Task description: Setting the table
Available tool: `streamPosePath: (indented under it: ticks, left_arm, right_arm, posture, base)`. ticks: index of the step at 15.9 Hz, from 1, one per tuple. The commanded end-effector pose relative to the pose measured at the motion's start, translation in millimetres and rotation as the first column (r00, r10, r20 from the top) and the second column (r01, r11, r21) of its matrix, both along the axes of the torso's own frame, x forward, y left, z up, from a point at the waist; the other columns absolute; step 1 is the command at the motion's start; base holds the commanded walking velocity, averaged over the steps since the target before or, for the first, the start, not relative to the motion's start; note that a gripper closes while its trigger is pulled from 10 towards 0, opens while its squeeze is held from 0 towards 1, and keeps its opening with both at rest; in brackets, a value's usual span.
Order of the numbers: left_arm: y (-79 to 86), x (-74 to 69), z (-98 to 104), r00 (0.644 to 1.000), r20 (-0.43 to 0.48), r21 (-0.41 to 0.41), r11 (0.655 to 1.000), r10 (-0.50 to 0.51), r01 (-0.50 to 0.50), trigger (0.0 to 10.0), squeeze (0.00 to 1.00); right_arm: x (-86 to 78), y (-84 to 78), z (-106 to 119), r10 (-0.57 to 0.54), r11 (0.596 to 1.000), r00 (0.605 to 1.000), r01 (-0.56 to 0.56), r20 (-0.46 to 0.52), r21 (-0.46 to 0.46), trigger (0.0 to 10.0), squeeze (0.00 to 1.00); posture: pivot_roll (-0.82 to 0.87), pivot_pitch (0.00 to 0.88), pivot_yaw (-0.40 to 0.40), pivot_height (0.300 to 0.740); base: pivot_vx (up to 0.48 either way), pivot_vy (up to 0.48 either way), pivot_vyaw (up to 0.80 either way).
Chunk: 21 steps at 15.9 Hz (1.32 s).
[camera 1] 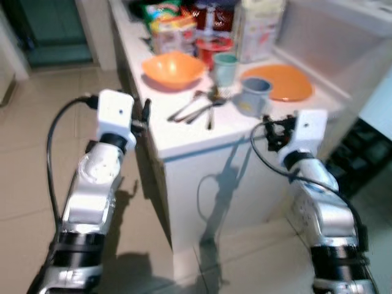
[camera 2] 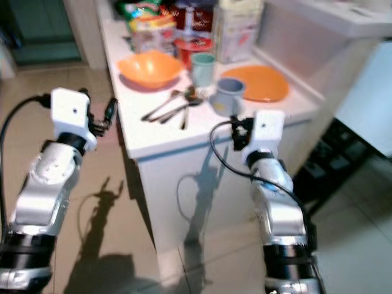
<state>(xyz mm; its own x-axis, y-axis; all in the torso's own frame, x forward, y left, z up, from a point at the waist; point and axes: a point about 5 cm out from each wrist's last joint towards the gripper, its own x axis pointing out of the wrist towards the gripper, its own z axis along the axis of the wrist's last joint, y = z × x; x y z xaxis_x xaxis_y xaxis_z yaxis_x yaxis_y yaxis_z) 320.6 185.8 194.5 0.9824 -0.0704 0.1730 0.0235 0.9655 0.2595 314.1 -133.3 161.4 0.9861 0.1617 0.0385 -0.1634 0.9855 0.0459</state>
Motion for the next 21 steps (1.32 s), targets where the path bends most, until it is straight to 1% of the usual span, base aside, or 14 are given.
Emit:
streamPosePath:
  ticks: [1, 3, 11, 13, 14, 15, 16, 17, 18, 19, 20, 21]
  left_arm:
    - [-6.8, 0.6, 2, 1.000, 0.006, -0.004, 1.000, -0.027, 0.027, 10.0, 0.00]
    - [-6.5, 0.1, 1, 1.000, 0.003, -0.004, 1.000, -0.027, 0.027, 10.0, 0.00]
    - [-8.1, 0.1, 0, 0.999, -0.001, -0.006, 0.999, -0.040, 0.040, 10.0, 0.00]
    - [-8.7, -0.1, 0, 0.998, -0.007, -0.010, 0.998, -0.056, 0.056, 10.0, 0.00]
    - [-10.2, -1.0, -3, 0.995, -0.039, -0.032, 0.995, -0.094, 0.093, 10.0, 0.00]
    - [-13.3, -2.8, -7, 0.985, -0.077, -0.050, 0.988, -0.153, 0.149, 10.0, 0.00]
    - [-15.7, -3.3, -11, 0.977, -0.115, -0.022, 0.984, -0.179, 0.178, 10.0, 0.00]
    - [-16.9, -2.9, -15, 0.971, -0.138, -0.019, 0.981, -0.194, 0.194, 10.0, 0.00]
    - [-18.2, -1.5, -17, 0.967, -0.141, -0.024, 0.978, -0.211, 0.209, 10.0, 0.00]
    - [-20.5, 2.9, -21, 0.956, -0.163, -0.042, 0.970, -0.242, 0.239, 10.0, 0.00]
    - [-21.0, 3.1, -21, 0.954, -0.167, -0.045, 0.969, -0.248, 0.244, 10.0, 0.00]
    - [-22.6, 7.1, -21, 0.951, -0.158, -0.043, 0.964, -0.267, 0.264, 10.0, 0.00]
  right_arm:
    - [-1.3, -3.0, 6, 0.016, 1.000, 1.000, -0.015, 0.017, -0.016, 10.0, 0.00]
    - [-2.7, -0.5, 6, 0.030, 0.999, 0.999, -0.030, 0.025, -0.013, 10.0, 0.00]
    - [-4.5, -1.2, 7, 0.034, 0.999, 0.999, -0.034, 0.029, 0.000, 10.0, 0.00]
    - [-8.0, 1.6, 7, 0.079, 0.997, 0.996, -0.079, 0.029, 0.002, 10.0, 0.00]
    - [-11.9, 2.6, 6, 0.111, 0.994, 0.993, -0.111, 0.028, 0.003, 10.0, 0.00]
    - [-16.2, 2.7, 6, 0.141, 0.990, 0.990, -0.142, 0.025, 0.004, 10.0, 0.00]
    - [-20.8, 1.1, 5, 0.173, 0.985, 0.985, -0.173, 0.019, -0.004, 10.0, 0.00]
    - [-25.3, -0.6, 3, 0.210, 0.977, 0.978, -0.210, 0.003, -0.024, 10.0, 0.00]
    - [-29.1, -1.7, 2, 0.249, 0.967, 0.968, -0.250, -0.017, -0.047, 10.0, 0.00]
    - [-36.2, -3.2, 1, 0.315, 0.944, 0.948, -0.317, -0.044, -0.090, 10.0, 0.00]
    - [-37.8, -3.8, 1, 0.322, 0.941, 0.946, -0.325, -0.047, -0.095, 10.0, 0.00]
    - [-41.2, -5.5, 0, 0.339, 0.933, 0.939, -0.343, -0.059, -0.110, 10.0, 0.00]
  posture:
    - [0.07, 0.000, -0.027, 0.740]
    - [0.07, 0.000, -0.027, 0.740]
    - [0.08, 0.000, -0.025, 0.740]
    - [0.08, 0.000, -0.025, 0.740]
    - [0.08, 0.000, -0.025, 0.740]
    - [0.07, 0.000, -0.024, 0.740]
    - [0.07, 0.000, -0.021, 0.740]
    - [0.07, 0.000, -0.019, 0.740]
    - [0.06, 0.000, -0.015, 0.740]
    - [0.05, 0.000, -0.013, 0.740]
    - [0.05, 0.000, -0.014, 0.740]
    - [0.04, 0.000, -0.016, 0.740]
  base:
    - [0.352, 0.000, 0.00]
    - [0.352, 0.000, 0.00]
    - [0.353, 0.000, 0.00]
    - [0.351, 0.000, 0.00]
    - [0.266, 0.000, 0.00]
    - [0.000, 0.000, 0.00]
    - [0.000, 0.000, 0.00]
    - [0.000, 0.000, 0.00]
    - [0.000, 0.000, 0.00]
    - [0.000, 0.000, 0.00]
    - [0.000, 0.000, 0.00]
    - [0.000, 0.000, 0.00]
